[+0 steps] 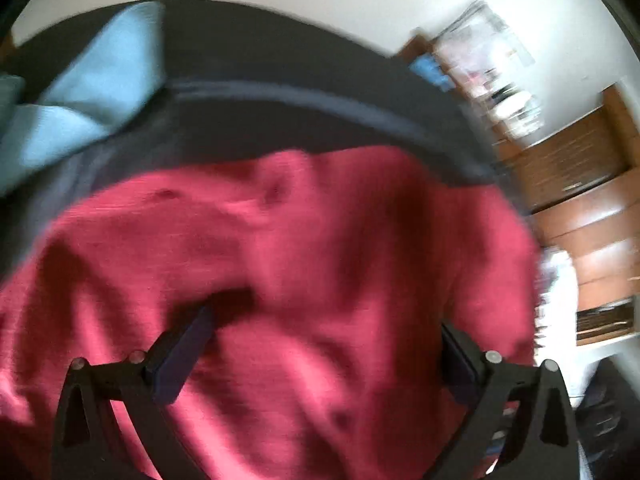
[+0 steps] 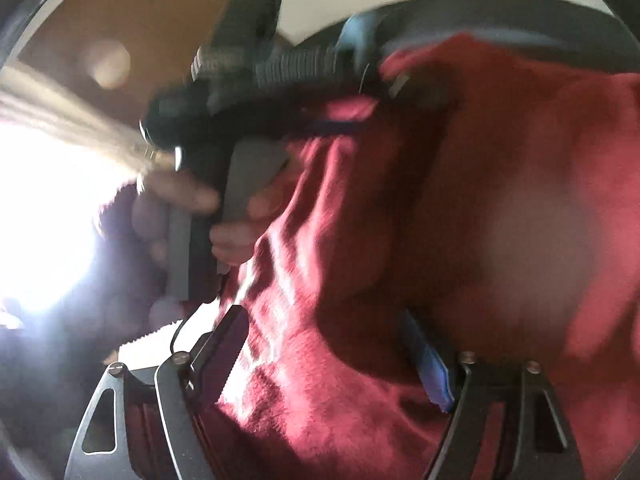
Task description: Fold clothes
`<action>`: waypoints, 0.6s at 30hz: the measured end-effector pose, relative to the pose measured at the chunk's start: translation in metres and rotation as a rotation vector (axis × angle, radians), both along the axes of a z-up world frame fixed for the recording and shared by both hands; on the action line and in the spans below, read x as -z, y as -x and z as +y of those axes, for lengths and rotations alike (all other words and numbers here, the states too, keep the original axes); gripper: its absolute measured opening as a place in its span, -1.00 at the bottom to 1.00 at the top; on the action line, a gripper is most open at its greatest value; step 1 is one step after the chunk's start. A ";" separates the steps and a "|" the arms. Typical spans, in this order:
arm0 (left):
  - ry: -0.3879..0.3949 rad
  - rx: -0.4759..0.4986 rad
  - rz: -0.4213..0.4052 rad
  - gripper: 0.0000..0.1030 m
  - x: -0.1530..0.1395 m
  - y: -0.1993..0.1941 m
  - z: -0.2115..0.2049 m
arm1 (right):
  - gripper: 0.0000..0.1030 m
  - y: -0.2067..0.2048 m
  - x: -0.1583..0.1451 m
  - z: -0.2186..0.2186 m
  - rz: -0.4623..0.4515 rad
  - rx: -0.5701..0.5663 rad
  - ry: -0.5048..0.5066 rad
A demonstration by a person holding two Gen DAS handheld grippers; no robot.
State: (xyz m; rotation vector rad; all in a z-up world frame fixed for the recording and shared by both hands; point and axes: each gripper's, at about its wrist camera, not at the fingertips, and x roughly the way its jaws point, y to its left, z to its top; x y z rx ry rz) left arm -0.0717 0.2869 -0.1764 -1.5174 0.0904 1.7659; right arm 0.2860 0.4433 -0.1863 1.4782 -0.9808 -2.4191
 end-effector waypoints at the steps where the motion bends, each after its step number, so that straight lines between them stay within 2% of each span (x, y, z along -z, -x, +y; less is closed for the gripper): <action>1: -0.002 -0.005 -0.005 0.97 0.000 0.002 -0.001 | 0.55 -0.002 -0.001 0.003 0.002 0.016 -0.001; 4: -0.009 -0.032 -0.017 0.97 -0.001 0.004 -0.004 | 0.55 -0.006 -0.002 0.006 0.004 0.053 -0.014; 9: 0.029 -0.029 0.019 0.97 -0.006 -0.008 -0.022 | 0.56 -0.006 0.007 -0.003 -0.001 0.088 -0.059; 12: -0.003 -0.062 0.000 0.97 -0.016 -0.013 -0.033 | 0.74 -0.007 0.012 -0.009 -0.003 0.109 -0.086; 14: -0.043 -0.057 0.006 0.97 -0.027 -0.021 -0.036 | 0.82 -0.007 0.016 -0.013 -0.005 0.123 -0.104; 15: -0.055 -0.046 0.013 0.97 -0.033 -0.026 -0.036 | 0.92 -0.007 0.017 -0.014 -0.008 0.130 -0.111; 18: -0.064 -0.005 0.031 0.97 -0.044 -0.041 -0.037 | 0.94 -0.006 0.013 -0.016 -0.027 0.163 -0.113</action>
